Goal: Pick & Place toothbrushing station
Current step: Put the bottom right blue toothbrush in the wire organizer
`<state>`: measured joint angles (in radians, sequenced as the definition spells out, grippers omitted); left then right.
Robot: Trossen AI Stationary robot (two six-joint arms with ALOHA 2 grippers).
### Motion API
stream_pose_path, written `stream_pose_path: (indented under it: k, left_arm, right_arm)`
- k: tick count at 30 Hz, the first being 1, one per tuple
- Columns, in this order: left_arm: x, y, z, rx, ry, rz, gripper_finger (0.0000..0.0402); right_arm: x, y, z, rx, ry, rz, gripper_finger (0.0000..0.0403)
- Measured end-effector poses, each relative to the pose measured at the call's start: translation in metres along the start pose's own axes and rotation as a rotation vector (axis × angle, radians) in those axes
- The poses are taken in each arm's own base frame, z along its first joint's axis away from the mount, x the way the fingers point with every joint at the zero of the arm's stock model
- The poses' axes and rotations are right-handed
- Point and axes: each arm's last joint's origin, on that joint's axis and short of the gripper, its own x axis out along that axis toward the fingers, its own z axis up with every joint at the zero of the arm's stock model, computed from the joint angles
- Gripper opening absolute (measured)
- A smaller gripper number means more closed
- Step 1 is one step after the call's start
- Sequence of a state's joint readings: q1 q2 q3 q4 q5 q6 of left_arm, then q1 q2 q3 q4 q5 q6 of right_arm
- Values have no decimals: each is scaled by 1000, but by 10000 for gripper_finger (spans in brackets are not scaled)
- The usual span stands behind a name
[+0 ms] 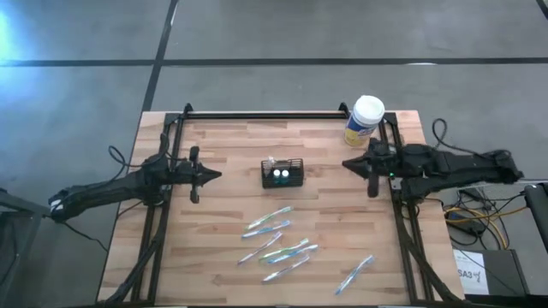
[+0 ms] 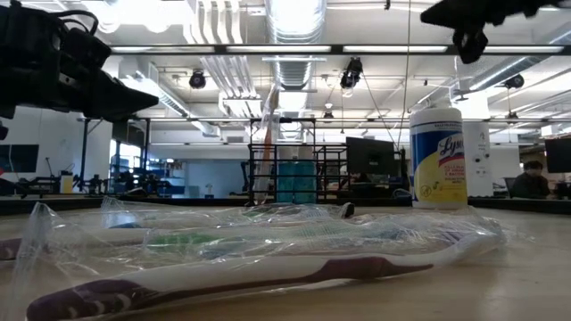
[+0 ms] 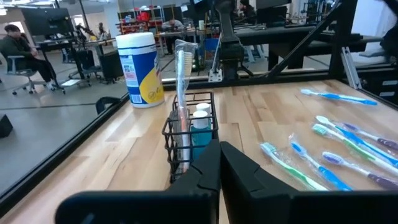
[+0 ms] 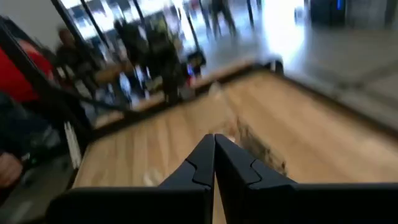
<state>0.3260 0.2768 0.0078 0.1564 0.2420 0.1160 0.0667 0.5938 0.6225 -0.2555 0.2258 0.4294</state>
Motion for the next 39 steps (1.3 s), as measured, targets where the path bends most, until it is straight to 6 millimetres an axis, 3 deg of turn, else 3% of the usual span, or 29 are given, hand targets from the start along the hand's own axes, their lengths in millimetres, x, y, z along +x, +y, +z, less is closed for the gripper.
stream_pose_path:
  k: [7,14,21,27,34,39]
  left_arm:
    - [0,0,0,5,0,0,7]
    - [0,0,0,-28,0,-3,10]
    - [0,-1,0,-59,-2,-34,7]
    - [0,-2,0,-67,-9,-64,5]
    - [0,-2,0,-87,-13,-79,12]
    - [0,-2,1,-87,-15,-79,4]
  right_arm:
    - [30,52,21,83,331,-177,8]
    - [59,120,6,155,491,-205,8]
    - [72,171,-29,341,502,-354,8]
    - [67,209,-69,514,539,-393,8]
    - [57,228,-121,726,641,-551,8]
    - [57,230,-147,720,801,-655,8]
